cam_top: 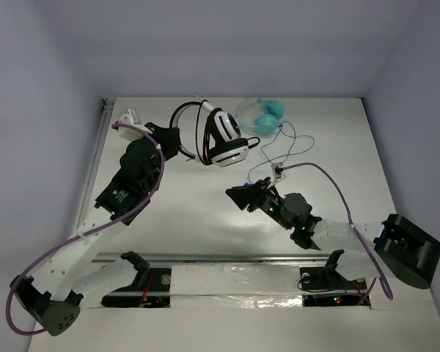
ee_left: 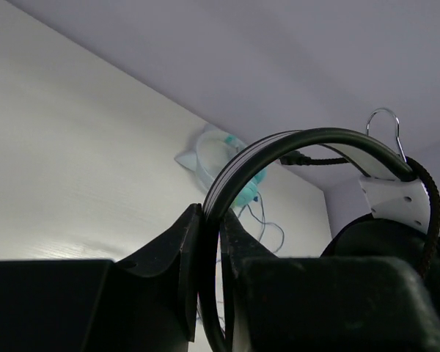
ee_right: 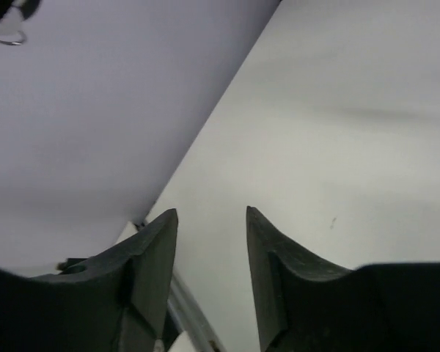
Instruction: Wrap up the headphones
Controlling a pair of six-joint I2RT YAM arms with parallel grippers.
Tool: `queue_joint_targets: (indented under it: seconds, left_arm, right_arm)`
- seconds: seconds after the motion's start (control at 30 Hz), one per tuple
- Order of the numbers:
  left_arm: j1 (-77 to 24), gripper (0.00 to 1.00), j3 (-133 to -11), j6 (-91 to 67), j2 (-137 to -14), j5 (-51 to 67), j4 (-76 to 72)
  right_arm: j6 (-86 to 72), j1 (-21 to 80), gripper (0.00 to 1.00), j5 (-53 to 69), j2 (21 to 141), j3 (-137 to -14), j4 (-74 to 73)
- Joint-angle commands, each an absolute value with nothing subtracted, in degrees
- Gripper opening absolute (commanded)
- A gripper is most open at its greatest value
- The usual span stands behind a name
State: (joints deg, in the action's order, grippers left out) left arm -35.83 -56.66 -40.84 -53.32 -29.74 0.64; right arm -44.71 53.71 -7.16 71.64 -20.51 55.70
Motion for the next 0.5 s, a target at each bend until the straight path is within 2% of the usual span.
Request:
queue_joint_targets:
  seconds: [0.0,0.17,0.47]
  left_arm:
    - [-36.47,0.0,-63.18,-42.8,-51.24,-25.06,2.53]
    - [-36.47,0.0,-65.21,-43.77,-50.89,-19.87,5.62]
    - [-38.23,0.0,-66.89,-43.42,-50.71,-15.65,7.12]
  right_arm:
    - [-37.19,53.01,0.5,-10.9,70.75,-23.28,55.21]
    - [-31.91,50.9,0.64,-10.55,69.44,-25.84,53.79]
    - [-26.54,50.1,0.68,2.52,71.89,-32.33,51.33]
